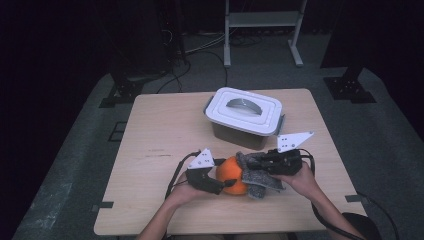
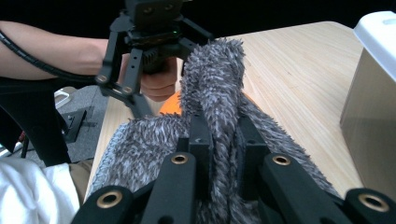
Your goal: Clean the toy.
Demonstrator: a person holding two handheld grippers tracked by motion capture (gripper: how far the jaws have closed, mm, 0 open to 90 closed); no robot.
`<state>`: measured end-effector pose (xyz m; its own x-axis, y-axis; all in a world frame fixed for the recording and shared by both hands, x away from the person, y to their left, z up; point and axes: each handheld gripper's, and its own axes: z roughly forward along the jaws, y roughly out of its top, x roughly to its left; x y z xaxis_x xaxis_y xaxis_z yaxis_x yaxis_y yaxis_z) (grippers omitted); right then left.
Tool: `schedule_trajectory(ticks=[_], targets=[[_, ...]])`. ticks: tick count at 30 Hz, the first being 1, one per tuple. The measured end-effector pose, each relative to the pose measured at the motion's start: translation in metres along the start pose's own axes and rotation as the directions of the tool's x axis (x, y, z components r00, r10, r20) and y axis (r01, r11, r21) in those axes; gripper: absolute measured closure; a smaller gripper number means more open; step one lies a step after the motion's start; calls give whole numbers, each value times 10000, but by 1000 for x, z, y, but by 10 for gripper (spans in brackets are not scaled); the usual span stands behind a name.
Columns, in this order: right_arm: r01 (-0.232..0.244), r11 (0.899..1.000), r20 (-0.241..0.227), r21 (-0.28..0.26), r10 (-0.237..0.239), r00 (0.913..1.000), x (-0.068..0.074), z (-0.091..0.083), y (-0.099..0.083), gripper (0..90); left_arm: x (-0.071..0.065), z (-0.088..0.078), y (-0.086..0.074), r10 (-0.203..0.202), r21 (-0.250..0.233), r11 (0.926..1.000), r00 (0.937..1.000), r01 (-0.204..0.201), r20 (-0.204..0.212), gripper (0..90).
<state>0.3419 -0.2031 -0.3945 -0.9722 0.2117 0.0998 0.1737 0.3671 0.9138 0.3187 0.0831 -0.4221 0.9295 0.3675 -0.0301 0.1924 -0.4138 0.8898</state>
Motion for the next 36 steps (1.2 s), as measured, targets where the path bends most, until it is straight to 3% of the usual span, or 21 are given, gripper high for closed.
schedule_trajectory(ticks=[2,5,9,11,14,20,23,27,31,33,36], targets=[[85,10000,30,-52,-85,10000,1,0,7,794,-7,-1,9,198,366,9992,9994,-187,-279,369],[377,9990,-114,-256,-380,9992,7,2,21,794,-20,-1,25,971,1135,9895,9934,-898,-611,384],[767,9968,-205,-244,-772,9968,16,8,31,794,-26,0,31,920,1251,9886,9937,-836,-636,386],[694,9975,-98,-161,-696,9975,14,5,27,794,-25,-1,28,854,1292,9886,9943,-766,-635,384],[365,9993,-143,-56,-366,9992,9,2,12,795,-23,1,20,710,1118,9915,9968,-666,-361,330],[112,9999,-127,-94,-113,9999,5,-7,-2,795,-12,8,12,647,361,9973,9979,-646,-15,87],[112,9999,-148,-33,-112,9998,3,-11,-5,795,-5,12,6,281,34,9996,9988,-283,392,48],[120,9999,-211,57,-119,9997,1,-15,-7,795,2,19,0,-32,-223,9997,9953,53,964,18],[13,9999,-160,117,-12,9999,-2,-19,-10,795,8,24,-3,-302,-409,9985,9894,363,1420,19],[-48,9999,-78,126,49,10000,-3,-21,-12,794,10,23,-4,-326,-332,9987,9891,377,1437,94],[-121,9999,124,71,120,9999,-5,-21,-12,794,4,18,5,-105,75,9999,9978,101,652,299]])
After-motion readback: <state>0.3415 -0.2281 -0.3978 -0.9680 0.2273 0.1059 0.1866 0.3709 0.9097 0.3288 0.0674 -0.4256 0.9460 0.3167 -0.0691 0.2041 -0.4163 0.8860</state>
